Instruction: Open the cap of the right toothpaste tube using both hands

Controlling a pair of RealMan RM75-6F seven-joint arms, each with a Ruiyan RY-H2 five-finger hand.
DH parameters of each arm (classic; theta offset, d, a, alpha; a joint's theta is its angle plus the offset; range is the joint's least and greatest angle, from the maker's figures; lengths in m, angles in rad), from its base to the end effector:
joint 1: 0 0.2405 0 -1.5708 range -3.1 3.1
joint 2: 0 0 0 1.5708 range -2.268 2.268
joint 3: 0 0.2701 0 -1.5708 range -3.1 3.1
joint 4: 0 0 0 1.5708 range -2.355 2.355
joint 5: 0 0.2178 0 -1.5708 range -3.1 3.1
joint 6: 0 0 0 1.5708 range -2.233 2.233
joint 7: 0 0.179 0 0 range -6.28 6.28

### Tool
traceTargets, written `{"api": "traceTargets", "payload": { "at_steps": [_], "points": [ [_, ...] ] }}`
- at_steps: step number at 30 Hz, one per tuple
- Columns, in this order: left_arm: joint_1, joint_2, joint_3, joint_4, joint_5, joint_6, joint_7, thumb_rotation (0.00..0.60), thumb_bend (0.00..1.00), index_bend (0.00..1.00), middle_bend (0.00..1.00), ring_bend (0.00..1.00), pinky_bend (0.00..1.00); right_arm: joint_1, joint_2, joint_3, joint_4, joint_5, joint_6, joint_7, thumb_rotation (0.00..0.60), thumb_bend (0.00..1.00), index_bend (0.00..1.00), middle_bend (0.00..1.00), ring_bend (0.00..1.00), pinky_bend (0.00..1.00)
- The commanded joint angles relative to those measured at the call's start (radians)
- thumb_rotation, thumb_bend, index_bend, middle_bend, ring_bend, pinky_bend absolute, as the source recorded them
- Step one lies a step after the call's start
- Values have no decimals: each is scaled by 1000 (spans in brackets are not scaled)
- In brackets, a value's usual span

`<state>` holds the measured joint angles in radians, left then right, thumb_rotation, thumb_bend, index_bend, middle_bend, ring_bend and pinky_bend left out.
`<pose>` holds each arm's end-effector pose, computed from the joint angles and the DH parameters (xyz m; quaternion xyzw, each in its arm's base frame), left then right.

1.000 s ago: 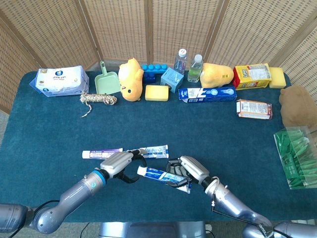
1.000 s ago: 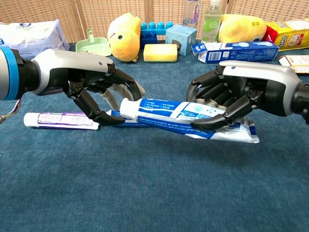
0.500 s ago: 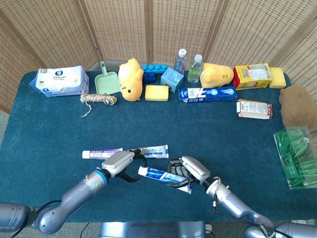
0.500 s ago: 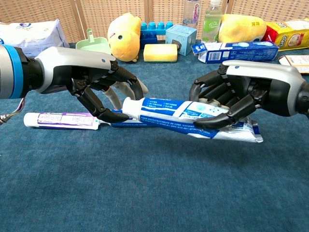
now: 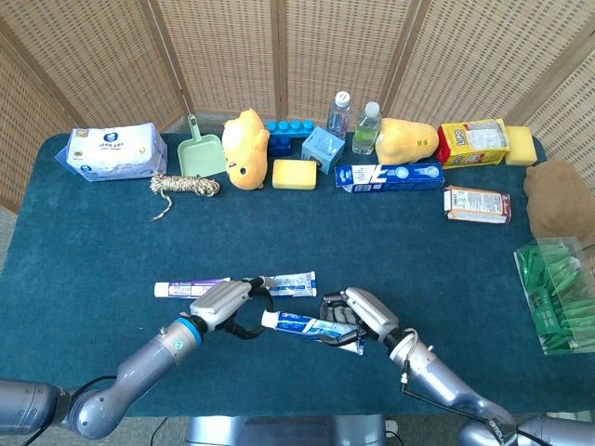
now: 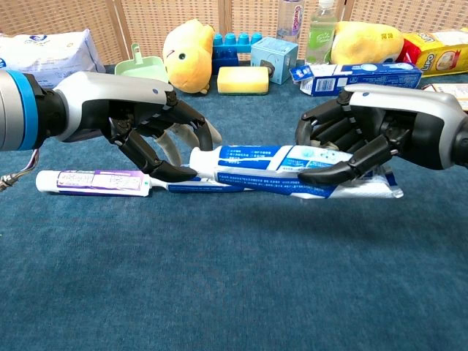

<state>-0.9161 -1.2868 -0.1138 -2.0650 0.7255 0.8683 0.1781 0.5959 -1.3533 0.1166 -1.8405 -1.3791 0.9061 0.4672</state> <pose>-0.0720 0.3055 -0.0193 -0.7094 -0.5849 -0.3329 0.2093 -0.1248 -0.2961 -0.0125 0.5966 -0.6403 0.4664 0.1287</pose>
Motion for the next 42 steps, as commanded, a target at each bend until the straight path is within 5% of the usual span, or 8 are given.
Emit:
{"api": "traceTargets", "payload": {
  "at_steps": [1,24,42],
  "points": [
    [0,-1,0,2,-1,3,-1,600,340,488,187,184,269,-2,-3,3,-2,8,6,-6,600,392,917,833,726,817],
    [13,-7,1,12,5,43,6,600,341,584,193,187,284,-13,-23,27,-12,99,27,-77,600,398,916,833,726,820],
    [37,-10,18,-18,43,95,49,600,340,547,170,187,282,-25,-25,76,-27,158,61,-98,600,406,914,833,726,820]
  ]
}}
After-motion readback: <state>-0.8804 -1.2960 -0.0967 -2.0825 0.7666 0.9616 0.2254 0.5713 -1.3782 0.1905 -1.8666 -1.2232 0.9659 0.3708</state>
